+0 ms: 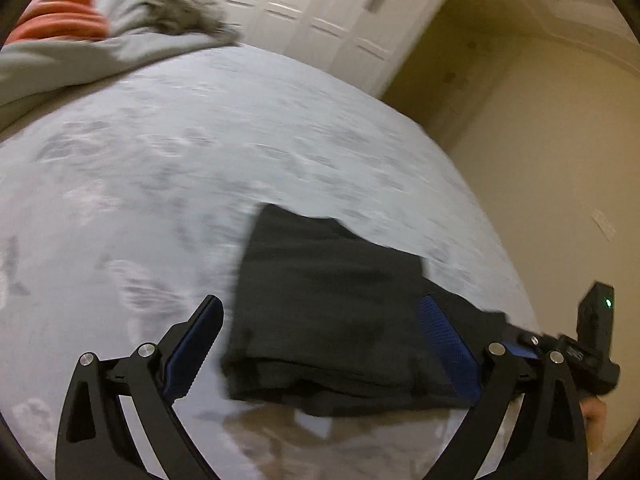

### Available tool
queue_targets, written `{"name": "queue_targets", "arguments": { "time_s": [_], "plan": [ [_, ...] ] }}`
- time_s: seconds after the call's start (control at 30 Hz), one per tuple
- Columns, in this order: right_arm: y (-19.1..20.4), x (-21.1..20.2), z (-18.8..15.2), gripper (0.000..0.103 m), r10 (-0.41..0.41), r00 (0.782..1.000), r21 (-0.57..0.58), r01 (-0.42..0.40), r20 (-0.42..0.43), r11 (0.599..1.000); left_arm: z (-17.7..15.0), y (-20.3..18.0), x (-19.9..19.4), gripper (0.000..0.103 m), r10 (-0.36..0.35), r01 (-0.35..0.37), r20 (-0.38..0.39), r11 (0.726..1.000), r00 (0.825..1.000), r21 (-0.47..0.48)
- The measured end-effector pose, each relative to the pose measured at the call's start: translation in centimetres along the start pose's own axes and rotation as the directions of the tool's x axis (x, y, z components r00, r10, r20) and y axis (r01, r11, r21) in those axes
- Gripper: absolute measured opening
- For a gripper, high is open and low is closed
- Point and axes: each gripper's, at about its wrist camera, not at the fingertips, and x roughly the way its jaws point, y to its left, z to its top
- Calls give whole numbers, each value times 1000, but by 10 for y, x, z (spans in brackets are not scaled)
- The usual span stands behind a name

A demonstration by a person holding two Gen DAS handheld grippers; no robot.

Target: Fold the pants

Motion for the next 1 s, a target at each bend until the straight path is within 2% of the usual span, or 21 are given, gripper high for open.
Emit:
{"name": "queue_targets", "arguments": {
  "time_s": [0.1,0.2,0.27,0.33,0.37,0.4,0.43,0.47,0.5,0.63,0.7,0.73,0.8,0.87,0.9,0.93,1.0],
  "plan": [
    [22,26,1,87,78,996,-4,-78,-50,997,6,18,-3,97,-8,9,10,998,1000,-67],
    [52,56,-3,87,134,984,-33,-139,-120,990,14,30,-12,97,30,-25,54,996,998,-91],
    [67,80,-10,87,125,976,-49,-136,-178,990,20,37,-18,97,63,-55,77,993,995,-107],
    [74,93,-17,88,86,978,-76,-102,-188,992,26,50,-23,97,70,-55,97,987,993,-154],
    [77,94,-22,78,68,985,-108,-86,-157,990,29,57,-26,97,64,-45,100,983,993,-179],
    [81,93,-25,41,52,990,-146,-71,-131,987,32,64,-28,97,54,-31,104,978,993,-208],
    [84,91,-25,25,66,992,-178,-85,-109,980,32,68,-29,97,48,-23,104,974,993,-224],
    [84,88,-22,18,94,991,-166,-110,-99,980,33,71,-29,97,48,-22,103,971,994,-236],
    [87,79,-15,16,121,989,-164,-133,-81,978,34,72,-28,97,51,-25,102,970,993,-240],
    [102,1,11,16,206,978,-254,-192,28,948,28,69,-26,97,68,-45,93,973,993,-226],
    [86,-29,15,16,171,982,-276,-143,78,950,25,63,-19,97,70,-54,74,978,995,-202],
    [63,-38,16,16,94,991,-256,-65,100,964,24,60,-15,97,73,-60,63,980,995,-191],
    [18,-36,15,17,-39,997,-176,50,67,983,19,51,-5,97,76,-70,34,985,997,-160],
    [-30,-17,10,17,-209,978,-76,206,-25,976,14,41,4,97,68,-67,6,989,998,-130],
    [-38,-9,8,17,-241,969,-80,236,-53,968,11,35,8,97,64,-64,-6,992,998,-110],
    [-43,-4,7,17,-238,969,-87,232,-60,969,7,28,12,97,66,-67,-15,994,998,-86],
    [-37,-15,11,17,-196,980,-99,193,-22,976,-1,18,18,97,69,-70,-26,996,997,-49]
  ]
}}
